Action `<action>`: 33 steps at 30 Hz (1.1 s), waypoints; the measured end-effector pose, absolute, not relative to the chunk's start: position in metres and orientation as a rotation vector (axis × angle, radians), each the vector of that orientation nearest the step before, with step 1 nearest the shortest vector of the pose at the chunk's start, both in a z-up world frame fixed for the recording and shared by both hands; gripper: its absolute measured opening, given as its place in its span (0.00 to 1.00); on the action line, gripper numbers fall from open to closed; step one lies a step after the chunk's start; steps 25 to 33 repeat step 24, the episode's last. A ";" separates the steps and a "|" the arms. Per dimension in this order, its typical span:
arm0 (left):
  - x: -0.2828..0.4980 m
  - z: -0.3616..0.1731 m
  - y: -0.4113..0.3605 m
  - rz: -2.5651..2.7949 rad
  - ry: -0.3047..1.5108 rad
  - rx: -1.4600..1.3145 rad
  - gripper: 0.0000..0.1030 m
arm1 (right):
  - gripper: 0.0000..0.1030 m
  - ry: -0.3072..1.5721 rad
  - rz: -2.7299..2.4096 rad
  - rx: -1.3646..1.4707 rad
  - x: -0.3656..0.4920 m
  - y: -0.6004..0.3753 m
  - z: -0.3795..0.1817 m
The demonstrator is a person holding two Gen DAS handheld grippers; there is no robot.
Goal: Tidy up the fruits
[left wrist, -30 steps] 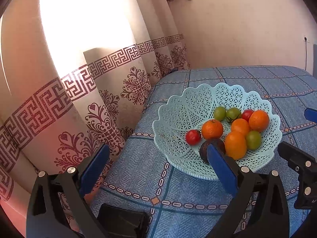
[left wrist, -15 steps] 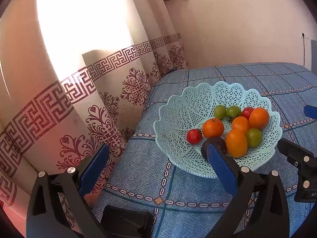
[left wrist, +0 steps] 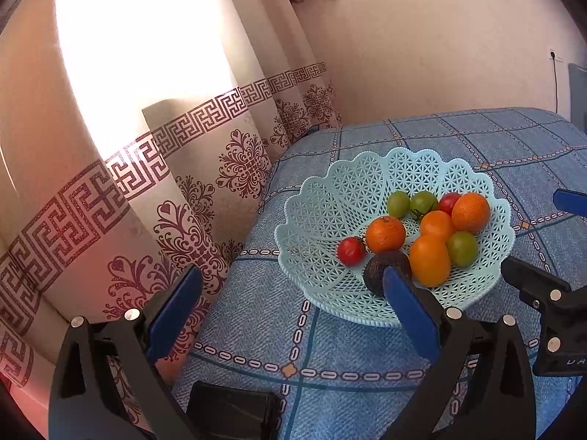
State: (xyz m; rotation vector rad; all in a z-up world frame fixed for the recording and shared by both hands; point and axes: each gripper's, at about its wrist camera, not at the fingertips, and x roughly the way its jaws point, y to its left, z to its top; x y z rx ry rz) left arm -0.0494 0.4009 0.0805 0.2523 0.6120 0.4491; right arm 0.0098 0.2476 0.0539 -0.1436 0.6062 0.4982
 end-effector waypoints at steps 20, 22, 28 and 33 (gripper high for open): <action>-0.050 0.081 0.397 0.435 0.610 0.260 0.97 | 0.95 0.577 0.497 -0.162 0.006 0.247 0.053; -0.050 0.081 0.395 0.433 0.611 0.263 0.97 | 0.95 0.576 0.482 -0.170 0.007 0.246 0.053; -0.050 0.081 0.395 0.429 0.611 0.261 0.97 | 0.95 0.589 0.464 -0.169 0.009 0.243 0.052; -0.050 0.081 0.395 0.429 0.611 0.261 0.97 | 0.95 0.589 0.464 -0.169 0.009 0.243 0.052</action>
